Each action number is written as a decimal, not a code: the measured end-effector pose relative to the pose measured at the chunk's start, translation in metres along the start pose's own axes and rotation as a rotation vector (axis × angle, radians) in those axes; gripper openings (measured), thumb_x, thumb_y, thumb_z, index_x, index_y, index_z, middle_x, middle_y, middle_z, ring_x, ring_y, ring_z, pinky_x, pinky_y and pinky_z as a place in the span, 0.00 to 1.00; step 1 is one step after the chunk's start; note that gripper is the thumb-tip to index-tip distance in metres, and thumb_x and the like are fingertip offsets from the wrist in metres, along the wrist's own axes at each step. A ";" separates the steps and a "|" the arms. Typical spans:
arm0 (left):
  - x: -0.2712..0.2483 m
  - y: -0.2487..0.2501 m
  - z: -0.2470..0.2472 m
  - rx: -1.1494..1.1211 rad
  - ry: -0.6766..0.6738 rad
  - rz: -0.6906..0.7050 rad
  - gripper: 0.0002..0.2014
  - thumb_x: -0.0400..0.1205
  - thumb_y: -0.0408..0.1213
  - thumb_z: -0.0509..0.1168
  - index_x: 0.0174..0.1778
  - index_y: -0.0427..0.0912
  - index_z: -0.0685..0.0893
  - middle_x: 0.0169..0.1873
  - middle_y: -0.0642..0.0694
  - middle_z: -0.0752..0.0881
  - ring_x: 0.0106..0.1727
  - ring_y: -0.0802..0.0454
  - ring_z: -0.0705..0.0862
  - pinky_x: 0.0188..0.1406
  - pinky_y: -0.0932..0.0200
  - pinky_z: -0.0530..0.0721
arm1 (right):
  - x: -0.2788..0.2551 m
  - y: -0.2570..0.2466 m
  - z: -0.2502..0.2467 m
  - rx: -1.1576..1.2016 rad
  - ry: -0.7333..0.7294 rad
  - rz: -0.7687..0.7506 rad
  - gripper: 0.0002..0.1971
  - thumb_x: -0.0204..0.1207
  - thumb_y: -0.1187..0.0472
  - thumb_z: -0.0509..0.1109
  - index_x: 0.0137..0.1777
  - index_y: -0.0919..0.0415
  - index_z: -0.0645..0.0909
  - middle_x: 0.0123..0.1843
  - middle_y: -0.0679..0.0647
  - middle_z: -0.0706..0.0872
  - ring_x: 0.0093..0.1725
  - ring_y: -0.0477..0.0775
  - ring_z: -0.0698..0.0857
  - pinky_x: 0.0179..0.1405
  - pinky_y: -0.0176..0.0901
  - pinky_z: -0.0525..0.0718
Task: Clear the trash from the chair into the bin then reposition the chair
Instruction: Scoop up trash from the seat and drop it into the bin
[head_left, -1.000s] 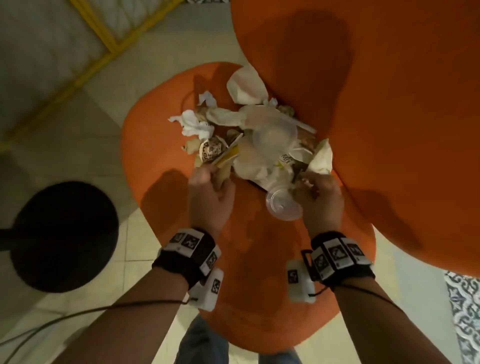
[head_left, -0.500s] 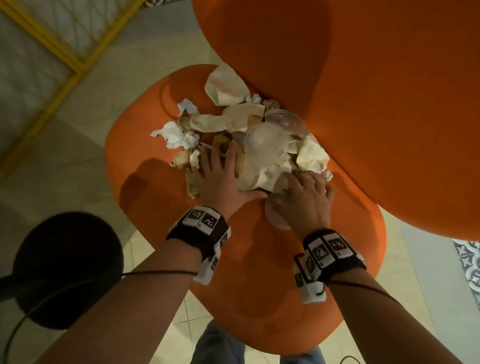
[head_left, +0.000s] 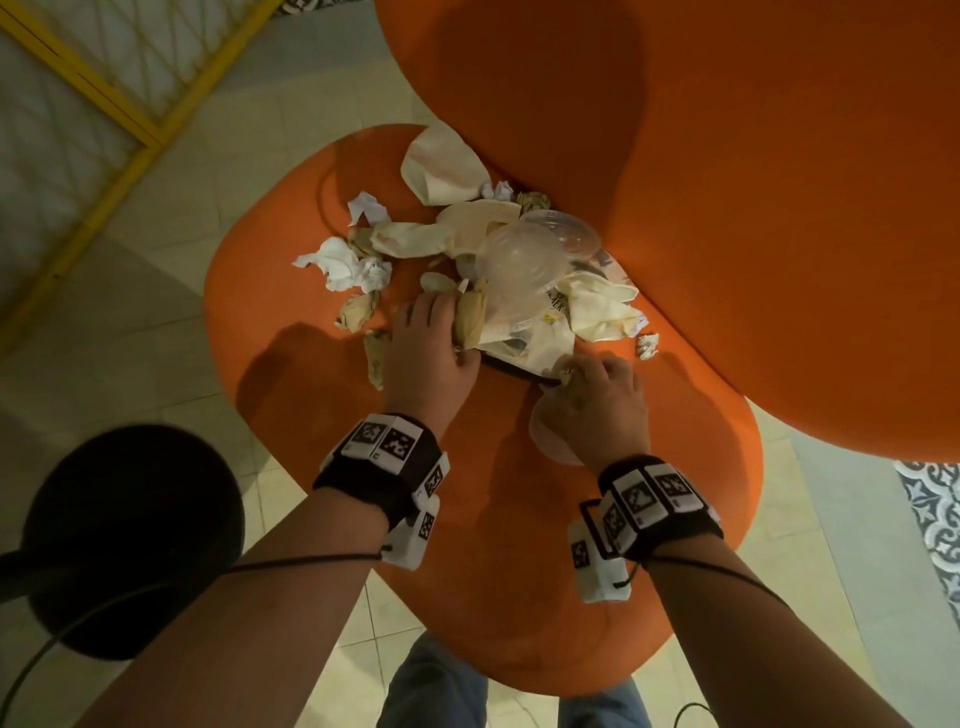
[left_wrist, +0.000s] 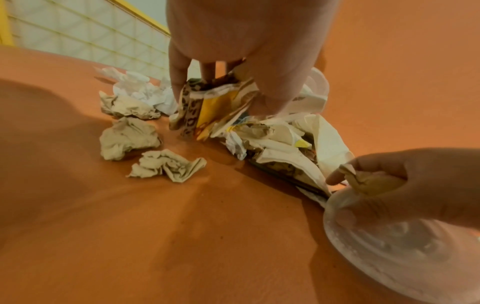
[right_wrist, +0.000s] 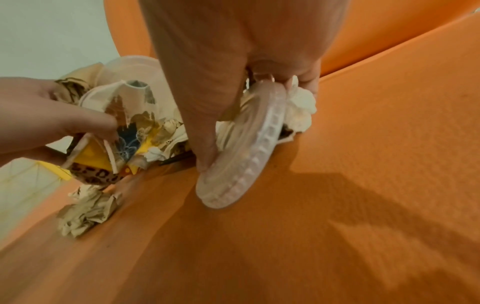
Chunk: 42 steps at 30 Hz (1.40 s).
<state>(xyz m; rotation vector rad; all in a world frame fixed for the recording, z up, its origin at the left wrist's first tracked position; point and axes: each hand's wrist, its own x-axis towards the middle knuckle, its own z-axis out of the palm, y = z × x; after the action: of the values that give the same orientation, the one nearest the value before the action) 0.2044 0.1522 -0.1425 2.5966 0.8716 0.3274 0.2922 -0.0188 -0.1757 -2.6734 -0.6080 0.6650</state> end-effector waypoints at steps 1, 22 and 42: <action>0.000 0.001 -0.002 -0.026 0.004 -0.022 0.22 0.67 0.34 0.70 0.58 0.35 0.80 0.52 0.36 0.84 0.56 0.34 0.81 0.50 0.43 0.82 | 0.001 0.000 -0.002 0.008 -0.032 0.020 0.27 0.71 0.48 0.72 0.70 0.48 0.73 0.70 0.55 0.71 0.69 0.62 0.72 0.66 0.56 0.74; -0.048 0.016 -0.027 -0.400 0.125 -0.342 0.26 0.72 0.40 0.68 0.67 0.39 0.78 0.53 0.40 0.87 0.54 0.43 0.85 0.48 0.56 0.83 | 0.042 -0.035 -0.071 0.320 -0.015 -0.011 0.34 0.68 0.58 0.78 0.74 0.50 0.71 0.70 0.58 0.69 0.61 0.57 0.78 0.60 0.45 0.80; -0.090 0.045 -0.029 -0.566 0.223 -0.615 0.25 0.70 0.43 0.65 0.66 0.52 0.76 0.52 0.48 0.86 0.52 0.47 0.84 0.53 0.50 0.84 | 0.019 -0.017 -0.045 0.140 -0.076 -0.170 0.36 0.71 0.63 0.75 0.77 0.56 0.64 0.77 0.58 0.63 0.69 0.62 0.75 0.57 0.51 0.80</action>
<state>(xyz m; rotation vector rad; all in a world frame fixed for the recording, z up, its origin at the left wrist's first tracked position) 0.1484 0.0713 -0.1065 1.7024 1.3633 0.5843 0.3245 -0.0042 -0.1382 -2.4451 -0.7691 0.7345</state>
